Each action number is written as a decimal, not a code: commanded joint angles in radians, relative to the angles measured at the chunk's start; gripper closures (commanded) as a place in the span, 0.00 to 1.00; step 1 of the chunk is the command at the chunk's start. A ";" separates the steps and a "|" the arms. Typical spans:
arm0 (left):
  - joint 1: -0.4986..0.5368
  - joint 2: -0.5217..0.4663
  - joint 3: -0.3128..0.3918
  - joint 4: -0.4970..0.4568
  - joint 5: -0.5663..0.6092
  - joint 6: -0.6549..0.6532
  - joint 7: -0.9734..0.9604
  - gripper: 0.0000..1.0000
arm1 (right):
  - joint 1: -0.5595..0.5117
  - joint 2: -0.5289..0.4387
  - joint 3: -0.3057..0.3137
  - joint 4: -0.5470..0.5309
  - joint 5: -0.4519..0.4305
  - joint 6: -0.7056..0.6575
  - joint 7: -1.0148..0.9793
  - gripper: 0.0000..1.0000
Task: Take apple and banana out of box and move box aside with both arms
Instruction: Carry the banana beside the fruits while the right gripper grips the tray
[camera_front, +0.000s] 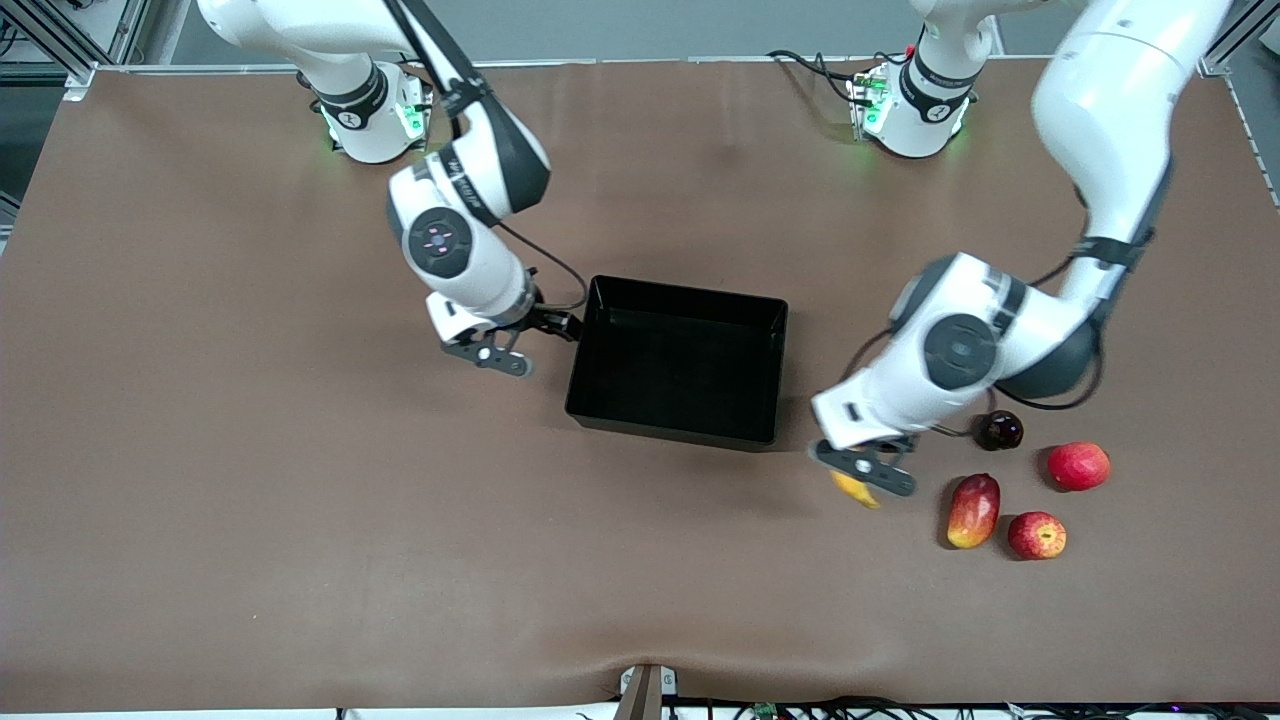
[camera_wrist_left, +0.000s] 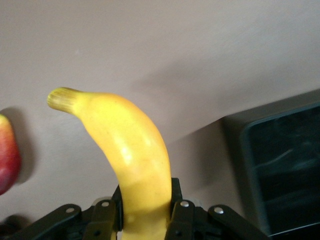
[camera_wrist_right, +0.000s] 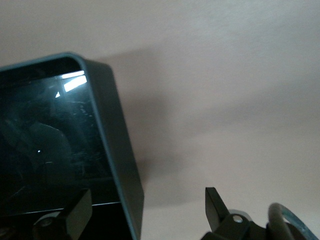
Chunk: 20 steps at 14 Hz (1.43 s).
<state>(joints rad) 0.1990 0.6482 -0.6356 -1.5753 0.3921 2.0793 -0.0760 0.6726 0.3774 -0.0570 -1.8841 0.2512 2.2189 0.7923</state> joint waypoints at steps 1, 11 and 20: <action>0.049 -0.024 -0.016 -0.109 0.017 0.091 0.021 1.00 | 0.037 0.047 -0.006 0.028 0.017 0.054 0.008 0.00; 0.221 0.093 -0.004 -0.259 0.298 0.367 0.051 1.00 | 0.076 0.130 -0.006 0.045 0.034 0.137 -0.013 1.00; 0.217 0.081 0.013 -0.264 0.298 0.387 -0.004 0.00 | -0.046 0.045 -0.009 0.120 0.039 -0.106 -0.091 1.00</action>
<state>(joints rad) 0.4183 0.7619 -0.6210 -1.8265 0.6710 2.4556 -0.0441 0.6880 0.4829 -0.0752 -1.7699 0.2703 2.1848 0.7491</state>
